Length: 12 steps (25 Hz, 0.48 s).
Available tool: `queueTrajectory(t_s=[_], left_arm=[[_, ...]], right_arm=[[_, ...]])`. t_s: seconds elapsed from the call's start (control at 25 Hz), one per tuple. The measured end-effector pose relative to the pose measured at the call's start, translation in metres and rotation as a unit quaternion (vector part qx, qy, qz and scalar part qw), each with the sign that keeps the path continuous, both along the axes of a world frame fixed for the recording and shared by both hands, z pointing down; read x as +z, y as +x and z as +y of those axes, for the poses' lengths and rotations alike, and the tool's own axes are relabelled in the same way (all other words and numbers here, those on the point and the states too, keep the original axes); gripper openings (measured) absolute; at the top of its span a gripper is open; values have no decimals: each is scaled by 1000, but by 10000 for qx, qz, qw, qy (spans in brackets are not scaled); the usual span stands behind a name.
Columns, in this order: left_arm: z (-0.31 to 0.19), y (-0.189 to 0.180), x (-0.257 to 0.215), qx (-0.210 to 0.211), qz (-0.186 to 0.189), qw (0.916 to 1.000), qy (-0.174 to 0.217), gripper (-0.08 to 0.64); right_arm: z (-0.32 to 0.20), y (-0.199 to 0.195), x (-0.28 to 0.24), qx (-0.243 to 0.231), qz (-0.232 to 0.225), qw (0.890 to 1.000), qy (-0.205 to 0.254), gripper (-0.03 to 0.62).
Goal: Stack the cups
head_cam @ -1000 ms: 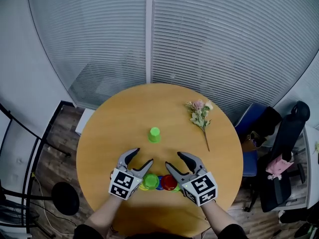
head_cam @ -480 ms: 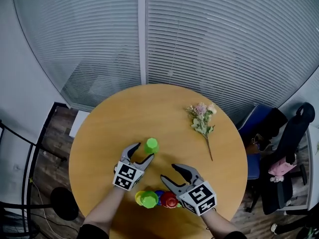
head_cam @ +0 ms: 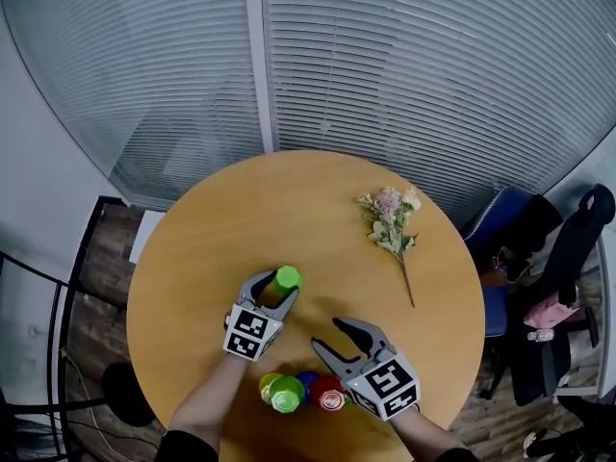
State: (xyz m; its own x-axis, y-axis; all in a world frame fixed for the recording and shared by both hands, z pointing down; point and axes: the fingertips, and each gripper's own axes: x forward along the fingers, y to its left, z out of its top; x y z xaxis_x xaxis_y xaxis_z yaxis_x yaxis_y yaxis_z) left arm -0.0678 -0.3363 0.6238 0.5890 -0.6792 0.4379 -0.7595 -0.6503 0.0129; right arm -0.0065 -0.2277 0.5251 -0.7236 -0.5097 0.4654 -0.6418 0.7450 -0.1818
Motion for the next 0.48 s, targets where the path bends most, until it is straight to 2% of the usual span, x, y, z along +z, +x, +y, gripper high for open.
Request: queueTrajectory(t_s=[0.04, 0.24, 0.48], left_arm=[[0, 1, 0, -9, 26, 10000, 9, 227], [5, 3, -11, -38, 193, 9998, 3, 224], [18, -2, -48, 22, 288, 9995, 123, 221]], right_arm=[[0, 2, 1, 16, 4, 10000, -6, 218], [2, 11, -4, 159, -24, 9998, 76, 206], [11, 13, -18, 247, -85, 9995, 200, 201]])
